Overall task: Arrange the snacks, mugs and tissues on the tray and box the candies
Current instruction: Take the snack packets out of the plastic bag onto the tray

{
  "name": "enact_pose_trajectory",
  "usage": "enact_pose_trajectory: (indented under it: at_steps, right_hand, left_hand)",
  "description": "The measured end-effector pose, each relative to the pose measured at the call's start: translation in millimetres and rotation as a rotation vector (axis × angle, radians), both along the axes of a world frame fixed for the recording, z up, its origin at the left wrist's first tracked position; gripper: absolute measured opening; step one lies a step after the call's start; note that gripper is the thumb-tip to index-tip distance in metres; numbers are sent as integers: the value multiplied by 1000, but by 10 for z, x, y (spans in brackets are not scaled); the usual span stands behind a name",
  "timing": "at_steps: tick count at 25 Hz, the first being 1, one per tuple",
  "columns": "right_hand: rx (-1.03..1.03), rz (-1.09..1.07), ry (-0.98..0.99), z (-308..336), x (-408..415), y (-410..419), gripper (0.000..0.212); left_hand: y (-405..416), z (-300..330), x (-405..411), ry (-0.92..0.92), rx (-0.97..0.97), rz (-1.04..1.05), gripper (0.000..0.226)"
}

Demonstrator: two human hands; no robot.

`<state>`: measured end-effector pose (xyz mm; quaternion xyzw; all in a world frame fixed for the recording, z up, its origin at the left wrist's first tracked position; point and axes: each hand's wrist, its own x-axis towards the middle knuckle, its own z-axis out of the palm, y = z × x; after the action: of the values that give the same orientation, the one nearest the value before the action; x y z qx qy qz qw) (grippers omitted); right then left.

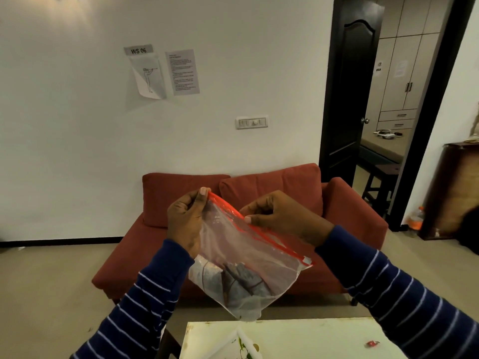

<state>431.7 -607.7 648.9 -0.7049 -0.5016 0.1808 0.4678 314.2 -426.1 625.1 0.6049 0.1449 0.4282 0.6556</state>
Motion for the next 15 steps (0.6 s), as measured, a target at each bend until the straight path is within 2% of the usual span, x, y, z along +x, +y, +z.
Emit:
enact_pose_trajectory:
  at_steps: [5, 10, 13, 15]
  right_hand:
    - [9, -38, 242, -88, -90, 64, 27]
    - [99, -241, 42, -207, -169, 172, 25]
    - [173, -307, -60, -261, -220, 199, 25]
    - [214, -346, -133, -275, -230, 200, 24]
  left_hand:
    - [-39, -40, -49, 6, -52, -50, 29]
    - [-139, -89, -72, 9, -95, -78, 18]
    - [-250, -117, -87, 102, 48, -31, 18]
    - [-301, -151, -117, 192, 167, -18, 31]
